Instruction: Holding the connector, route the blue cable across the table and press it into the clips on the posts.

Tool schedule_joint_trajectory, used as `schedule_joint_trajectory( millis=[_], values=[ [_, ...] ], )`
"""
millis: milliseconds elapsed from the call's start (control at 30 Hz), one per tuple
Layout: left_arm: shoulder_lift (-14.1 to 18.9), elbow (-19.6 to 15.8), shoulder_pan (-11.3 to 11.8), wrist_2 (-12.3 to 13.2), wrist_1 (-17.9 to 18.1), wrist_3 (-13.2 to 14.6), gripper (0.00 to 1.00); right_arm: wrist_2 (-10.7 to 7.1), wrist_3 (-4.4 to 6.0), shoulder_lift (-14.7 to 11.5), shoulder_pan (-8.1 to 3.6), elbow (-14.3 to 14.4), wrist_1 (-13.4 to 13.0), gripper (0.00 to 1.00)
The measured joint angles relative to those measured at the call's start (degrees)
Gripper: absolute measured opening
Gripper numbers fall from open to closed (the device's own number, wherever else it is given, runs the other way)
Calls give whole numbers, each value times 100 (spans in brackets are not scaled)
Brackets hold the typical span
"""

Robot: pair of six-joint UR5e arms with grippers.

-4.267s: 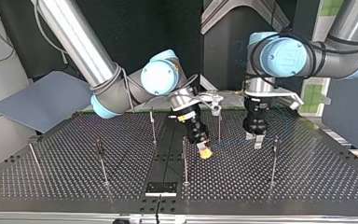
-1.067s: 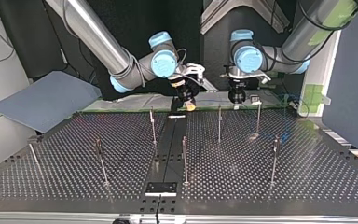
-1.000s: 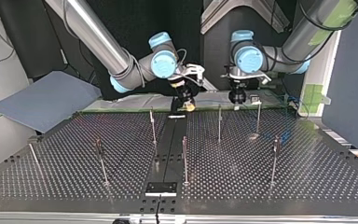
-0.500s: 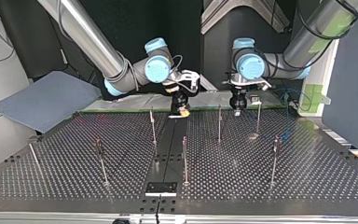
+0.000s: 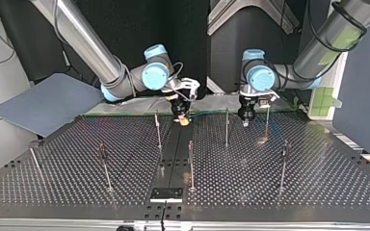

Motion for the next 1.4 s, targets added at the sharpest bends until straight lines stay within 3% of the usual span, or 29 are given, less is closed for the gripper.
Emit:
schedule_joint_trajectory(
  millis=[267, 500, 567, 633, 667, 733, 767, 833, 867, 933, 1067, 1400],
  values=[
    [-340, 467, 40, 115, -148, -119, 0, -26, 36, 0, -108, 1, -1, 0],
    [-375, 690, 90, 94, -186, -170, 0, -36, 34, 0, -197, -2, 1, 0],
    [-375, 698, 92, 91, -209, -157, 6, -38, 33, 0, -218, -2, 1, 0],
    [-375, 700, 88, 78, -247, -128, 26, -38, 34, 0, -231, -2, 0, 0],
    [-376, 701, 83, 54, -282, -100, 26, -39, 35, 0, -236, -2, 0, 0],
    [-377, 700, 69, -8, -349, -39, 53, -39, 37, 0, -243, -1, 0, 0],
    [-376, 700, 58, -62, -406, 10, 53, -39, 37, 0, -247, 0, -1, 0],
    [-372, 701, 34, -151, -498, 90, 76, -40, 35, 0, -250, 0, 0, 0],
    [-372, 701, 16, -215, -561, 150, 76, -40, 32, 0, -251, 0, 1, 0],
    [-371, 701, -11, -292, -655, 238, 99, -43, 26, 0, -251, 1, 4, 0],
    [-357, 700, -64, -363, -879, 436, 99, -47, 13, 0, -253, 2, 14, 0],
    [-114, 508, -203, -507, -1389, 581, 99, -57, -4, 0, -255, 3, 25, 0]
  ],
)
